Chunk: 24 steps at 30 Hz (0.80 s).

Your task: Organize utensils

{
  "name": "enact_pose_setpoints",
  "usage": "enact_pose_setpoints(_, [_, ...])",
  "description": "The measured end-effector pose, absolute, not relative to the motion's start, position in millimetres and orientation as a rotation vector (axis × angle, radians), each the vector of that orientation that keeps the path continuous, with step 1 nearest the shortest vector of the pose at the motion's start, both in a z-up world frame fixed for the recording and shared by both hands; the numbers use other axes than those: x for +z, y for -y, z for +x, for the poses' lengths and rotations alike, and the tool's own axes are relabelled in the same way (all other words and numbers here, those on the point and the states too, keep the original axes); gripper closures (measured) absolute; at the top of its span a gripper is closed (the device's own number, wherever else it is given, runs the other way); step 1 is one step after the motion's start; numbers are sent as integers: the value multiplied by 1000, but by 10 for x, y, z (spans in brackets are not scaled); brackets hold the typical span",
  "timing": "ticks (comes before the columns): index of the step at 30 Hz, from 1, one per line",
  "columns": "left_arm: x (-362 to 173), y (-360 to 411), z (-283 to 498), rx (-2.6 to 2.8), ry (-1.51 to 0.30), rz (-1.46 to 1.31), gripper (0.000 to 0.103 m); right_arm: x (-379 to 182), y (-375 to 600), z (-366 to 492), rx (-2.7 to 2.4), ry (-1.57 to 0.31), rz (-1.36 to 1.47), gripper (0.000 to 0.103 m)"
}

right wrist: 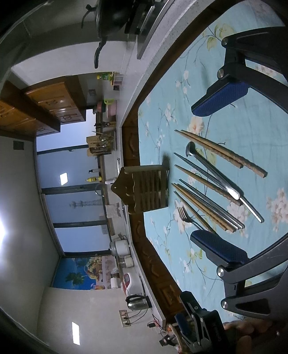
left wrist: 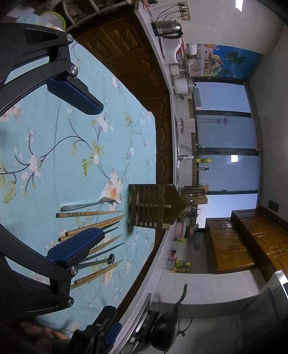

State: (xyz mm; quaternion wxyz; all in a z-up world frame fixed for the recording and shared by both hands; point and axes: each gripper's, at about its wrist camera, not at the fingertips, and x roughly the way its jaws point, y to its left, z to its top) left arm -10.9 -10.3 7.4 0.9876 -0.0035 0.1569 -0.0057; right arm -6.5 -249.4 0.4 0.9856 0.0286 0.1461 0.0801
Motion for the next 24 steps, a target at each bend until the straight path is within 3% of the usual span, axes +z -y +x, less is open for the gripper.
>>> enact_pose_setpoints(19, [140, 72, 438, -102, -489, -72, 0, 119, 2524, 247, 238, -394, 128, 1])
enact_pose_setpoints(24, [187, 65, 736, -128, -541, -98, 3, 164, 2610, 494, 262, -458, 191, 17])
